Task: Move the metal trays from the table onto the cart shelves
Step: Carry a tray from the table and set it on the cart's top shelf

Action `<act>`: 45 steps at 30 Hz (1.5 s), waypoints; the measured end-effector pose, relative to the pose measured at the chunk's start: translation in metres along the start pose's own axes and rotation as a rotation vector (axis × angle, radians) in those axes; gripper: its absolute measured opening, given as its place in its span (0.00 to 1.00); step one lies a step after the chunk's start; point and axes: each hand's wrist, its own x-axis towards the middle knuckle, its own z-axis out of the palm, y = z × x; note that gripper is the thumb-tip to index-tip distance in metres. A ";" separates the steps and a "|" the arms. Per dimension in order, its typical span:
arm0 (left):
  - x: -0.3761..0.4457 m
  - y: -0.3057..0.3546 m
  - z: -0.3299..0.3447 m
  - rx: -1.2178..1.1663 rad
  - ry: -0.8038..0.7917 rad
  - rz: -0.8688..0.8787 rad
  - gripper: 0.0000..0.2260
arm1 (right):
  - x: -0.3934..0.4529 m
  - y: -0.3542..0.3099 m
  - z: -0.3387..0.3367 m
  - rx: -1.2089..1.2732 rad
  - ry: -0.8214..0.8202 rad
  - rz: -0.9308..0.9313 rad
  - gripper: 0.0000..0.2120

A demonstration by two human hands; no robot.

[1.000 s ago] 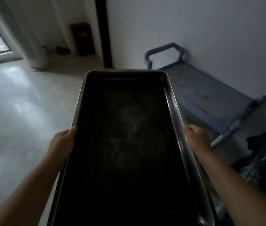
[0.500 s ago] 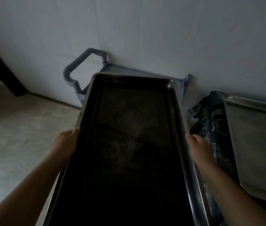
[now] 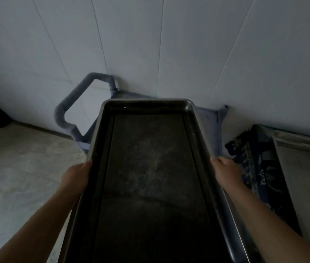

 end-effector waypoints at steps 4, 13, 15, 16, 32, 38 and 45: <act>0.053 0.023 -0.002 -0.015 -0.053 0.006 0.14 | 0.047 -0.026 0.014 -0.020 0.022 0.009 0.22; 0.125 0.023 -0.008 -0.148 0.015 -0.197 0.21 | 0.141 -0.085 0.062 -0.263 -0.063 -0.130 0.15; 0.130 0.021 -0.007 -0.172 0.049 -0.242 0.21 | 0.160 -0.094 0.075 -0.295 -0.107 -0.160 0.13; 0.132 0.022 -0.005 -0.190 0.072 -0.255 0.21 | 0.170 -0.097 0.080 -0.309 -0.118 -0.171 0.12; 0.087 0.054 0.084 -0.654 0.311 -0.496 0.15 | 0.317 -0.128 0.131 -0.268 -0.465 -0.346 0.13; 0.085 0.071 0.146 -0.898 0.397 -0.543 0.16 | 0.365 -0.143 0.143 -0.434 -0.489 -0.388 0.16; 0.087 0.072 0.181 -0.910 0.506 -0.561 0.19 | 0.375 -0.130 0.130 -0.605 -0.404 -0.456 0.12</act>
